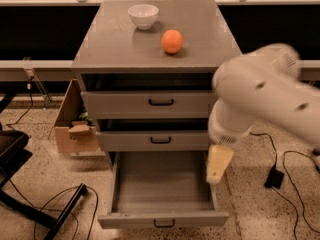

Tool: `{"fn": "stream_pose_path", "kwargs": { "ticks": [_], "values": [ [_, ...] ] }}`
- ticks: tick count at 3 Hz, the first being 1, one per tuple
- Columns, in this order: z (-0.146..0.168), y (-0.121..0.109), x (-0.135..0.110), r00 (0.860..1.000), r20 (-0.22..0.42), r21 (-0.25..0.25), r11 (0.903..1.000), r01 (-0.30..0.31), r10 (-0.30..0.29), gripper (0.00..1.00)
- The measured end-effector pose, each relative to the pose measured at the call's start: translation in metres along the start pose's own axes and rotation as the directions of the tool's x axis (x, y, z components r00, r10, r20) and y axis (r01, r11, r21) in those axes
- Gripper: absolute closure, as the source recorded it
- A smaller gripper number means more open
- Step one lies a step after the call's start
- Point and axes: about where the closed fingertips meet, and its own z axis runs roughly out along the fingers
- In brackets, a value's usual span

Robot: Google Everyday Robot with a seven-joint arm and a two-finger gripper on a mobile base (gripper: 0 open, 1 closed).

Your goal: Close bottom drawer

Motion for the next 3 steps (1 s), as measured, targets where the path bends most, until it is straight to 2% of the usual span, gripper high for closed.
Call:
{"fn": "stream_pose_path", "kwargs": {
  "ticks": [1, 2, 3],
  "values": [
    [0.106, 0.048, -0.01, 0.998, -0.053, -0.079, 0.9961, 0.041, -0.045, 0.0],
    [0.158, 0.08, -0.013, 0.998, -0.047, -0.144, 0.9891, 0.03, -0.037, 0.0],
    [0.165, 0.082, -0.013, 0.998, -0.044, -0.151, 0.9881, 0.03, -0.037, 0.0]
  ]
}}
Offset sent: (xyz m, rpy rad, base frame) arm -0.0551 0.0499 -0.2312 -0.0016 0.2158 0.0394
